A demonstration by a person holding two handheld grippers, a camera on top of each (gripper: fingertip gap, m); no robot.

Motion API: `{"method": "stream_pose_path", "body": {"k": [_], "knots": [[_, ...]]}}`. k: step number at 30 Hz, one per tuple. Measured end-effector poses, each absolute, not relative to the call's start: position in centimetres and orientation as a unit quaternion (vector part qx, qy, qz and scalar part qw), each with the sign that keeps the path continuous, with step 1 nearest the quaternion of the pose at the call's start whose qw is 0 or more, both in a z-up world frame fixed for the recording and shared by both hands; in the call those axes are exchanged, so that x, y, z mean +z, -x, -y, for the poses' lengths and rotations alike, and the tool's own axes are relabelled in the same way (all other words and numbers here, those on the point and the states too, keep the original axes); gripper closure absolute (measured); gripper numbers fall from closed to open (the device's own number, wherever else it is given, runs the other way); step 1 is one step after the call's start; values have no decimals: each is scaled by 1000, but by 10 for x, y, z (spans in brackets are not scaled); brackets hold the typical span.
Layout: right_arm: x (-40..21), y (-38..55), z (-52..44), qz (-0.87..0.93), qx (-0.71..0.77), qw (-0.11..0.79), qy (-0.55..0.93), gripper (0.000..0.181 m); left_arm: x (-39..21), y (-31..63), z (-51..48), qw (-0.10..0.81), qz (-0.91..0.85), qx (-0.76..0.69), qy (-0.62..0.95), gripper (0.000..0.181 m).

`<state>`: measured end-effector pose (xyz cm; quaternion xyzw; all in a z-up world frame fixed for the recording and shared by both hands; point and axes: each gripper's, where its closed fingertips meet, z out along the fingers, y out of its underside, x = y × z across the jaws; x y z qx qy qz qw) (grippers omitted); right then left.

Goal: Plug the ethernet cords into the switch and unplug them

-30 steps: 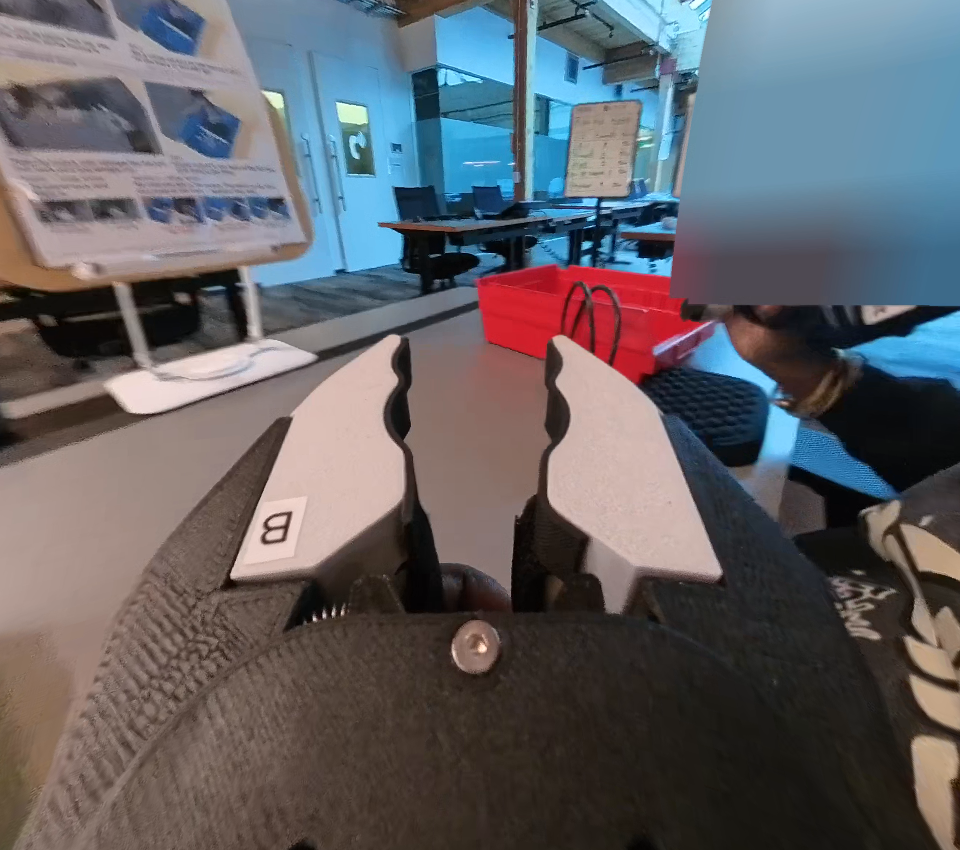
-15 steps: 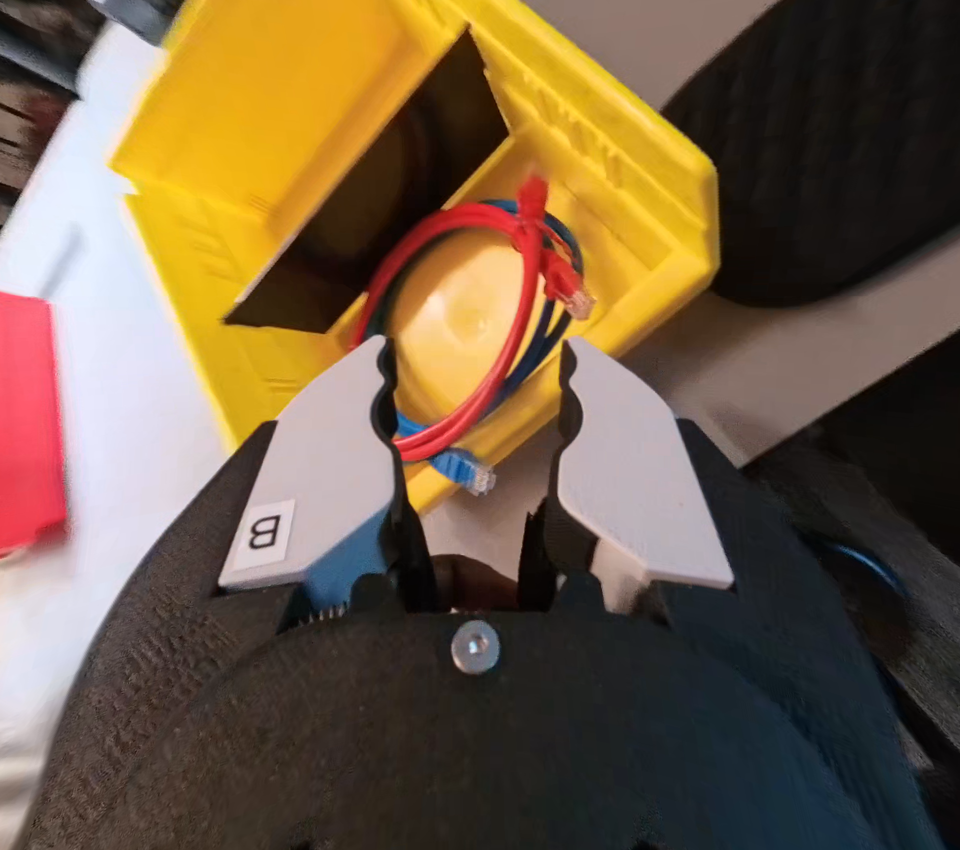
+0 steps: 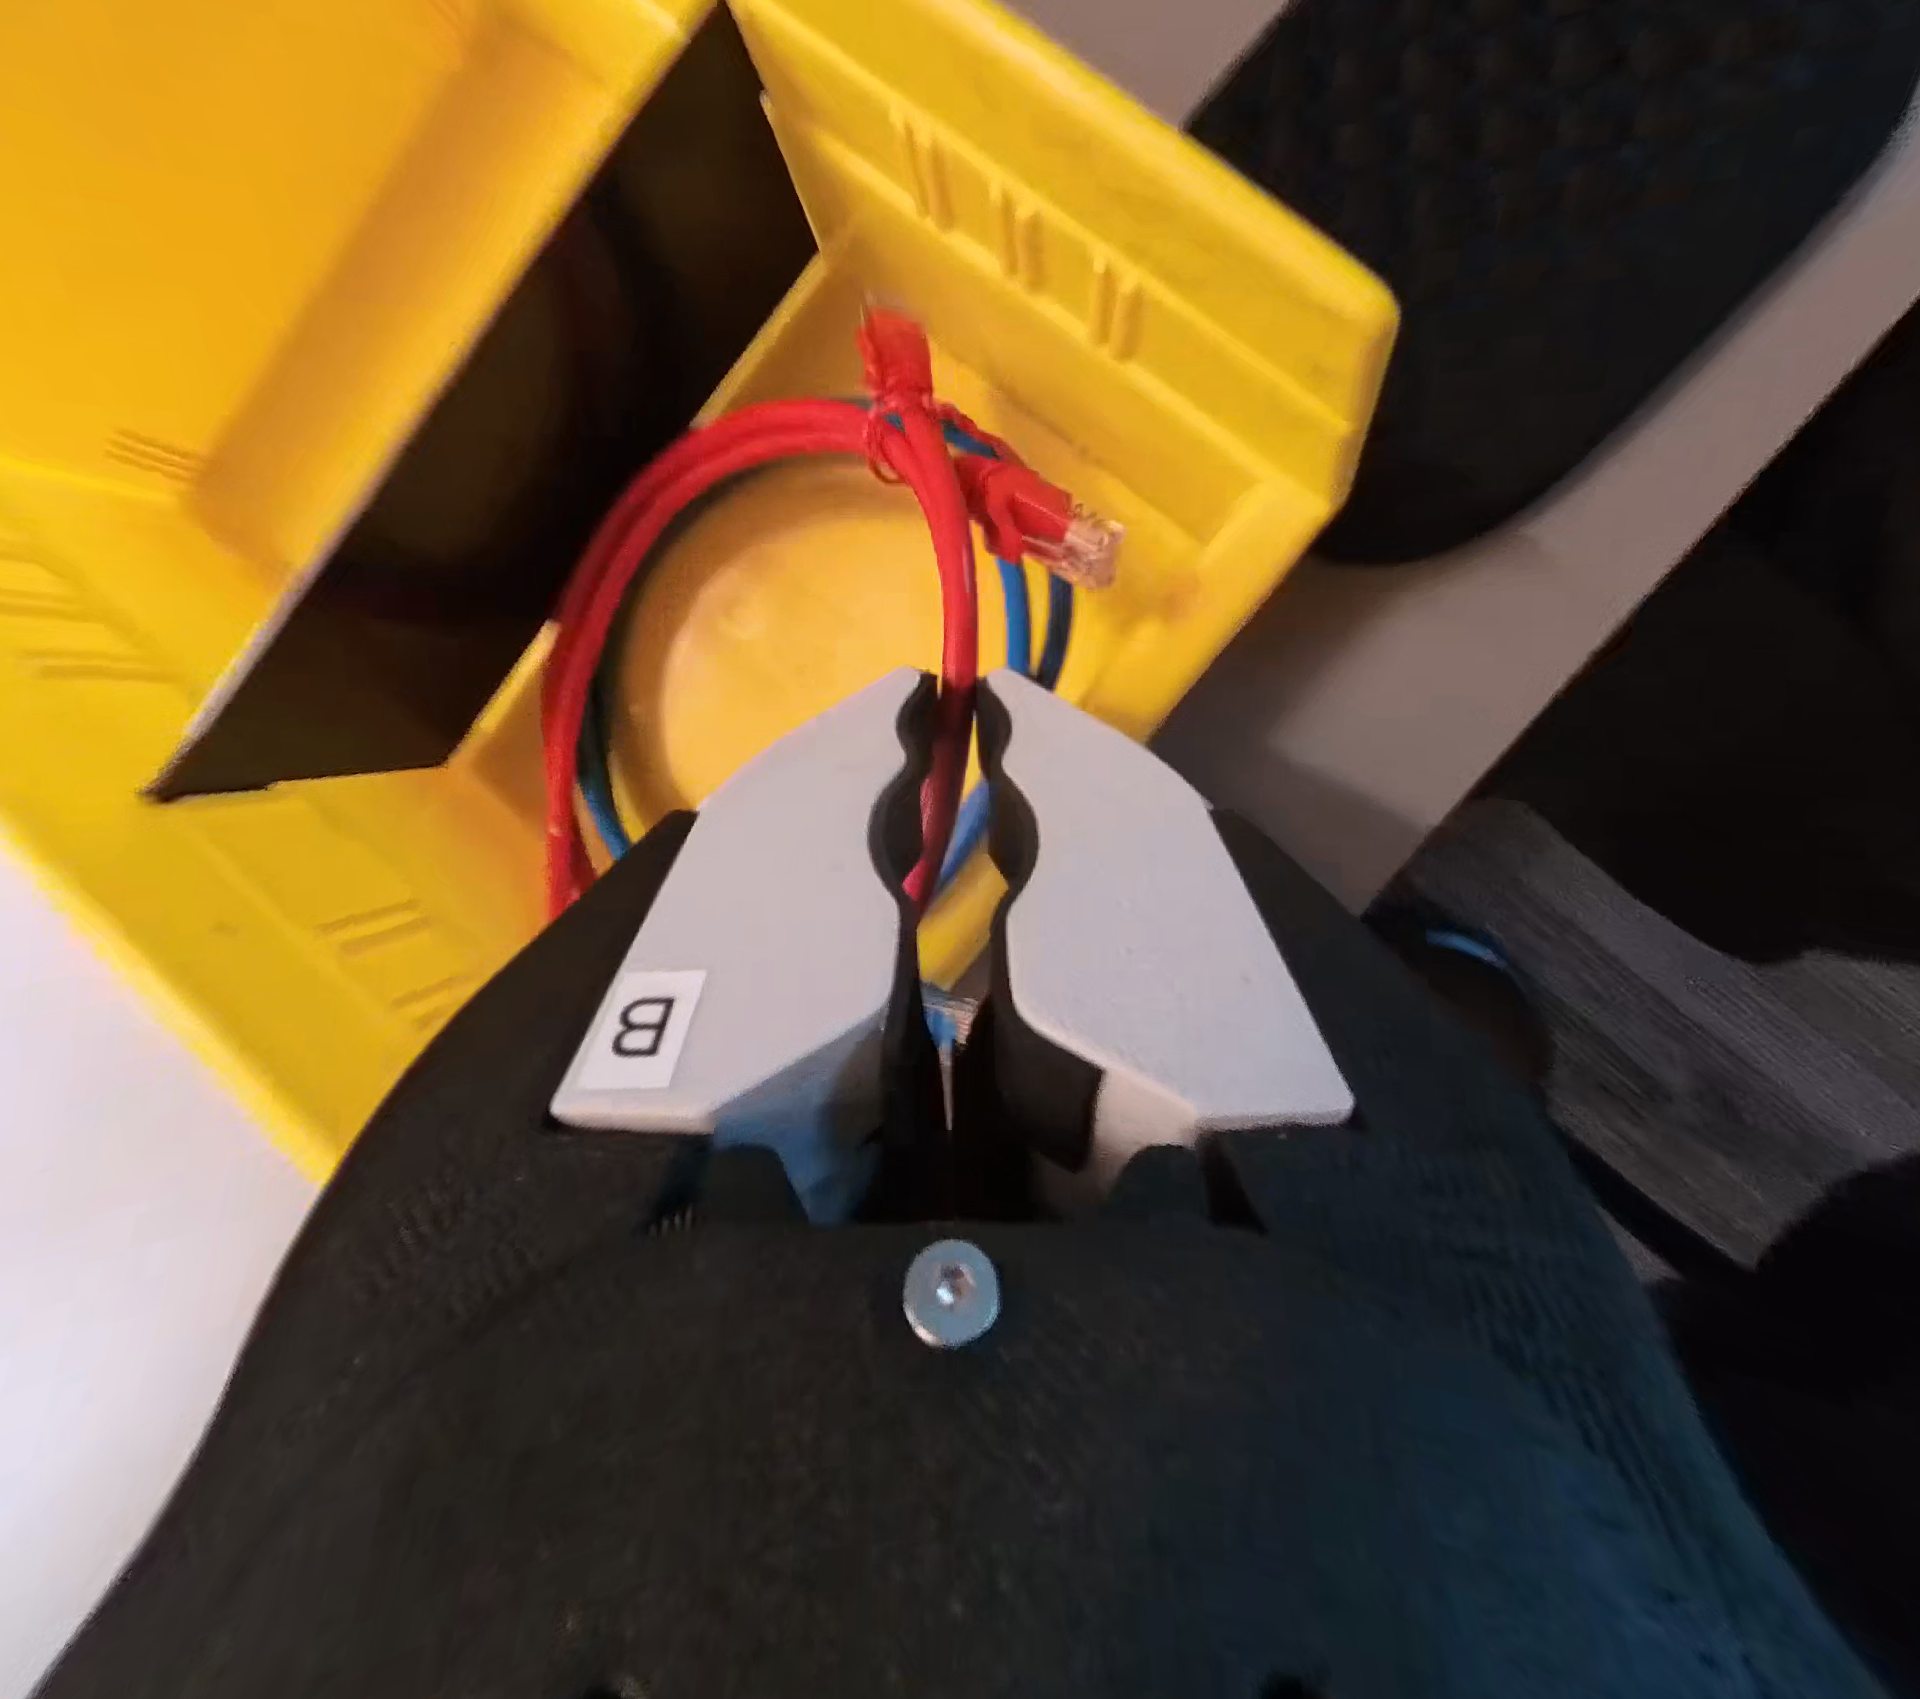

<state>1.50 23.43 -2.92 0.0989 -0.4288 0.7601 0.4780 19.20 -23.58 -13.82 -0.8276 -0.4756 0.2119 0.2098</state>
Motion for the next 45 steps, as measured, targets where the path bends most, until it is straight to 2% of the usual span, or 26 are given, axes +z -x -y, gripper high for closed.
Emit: {"method": "stream_pose_path", "body": {"k": [3, 7, 10, 13, 16, 18, 20, 23, 30, 36, 38, 43, 45], "knots": [[-30, -15, -233, 431, 755, 483, -102, 92, -102, -176, 248, 229, 478, 337, 778, 175], [-30, -13, -232, 433, 753, 486, -98, 92, -29, -165, 252, 267, 455, 574, 626, 175], [-32, -13, -230, 439, 745, 492, -101, 105, 20, -174, 214, 366, 379, 695, 489, 175], [-34, -16, -225, 443, 737, 497, -114, 109, 48, -184, 166, 553, 318, 684, 354, 175], [-37, -23, -216, 447, 730, 500, -131, 109, 53, -180, 126, 721, 273, 577, 268, 176], [-39, -29, -209, 450, 729, 496, -142, 111, 48, -162, 97, 789, 253, 488, 273, 175], [-43, -35, -201, 455, 723, 497, -155, 114, 36, -143, 64, 820, 235, 425, 302, 175], [-54, -45, -186, 470, 699, 504, -191, 127, 7, -120, 10, 824, 204, 374, 373, 175], [-64, -74, -164, 477, 708, 467, -229, 127, -60, -112, -78, 734, 96, 359, 568, 175], [-70, -80, -160, 482, 703, 460, -249, 126, -74, -124, -90, 732, 52, 315, 601, 176], [-70, -88, -160, 484, 727, 416, -253, 131, -75, -126, -90, 731, 42, 315, 604, 176], [-56, -95, -171, 494, 829, 192, -180, 139, -79, -129, -91, 720, 19, 324, 613, 176], [-56, -93, -173, 497, 831, 176, -178, 141, -80, -130, -92, 720, 17, 317, 617, 175]]}}
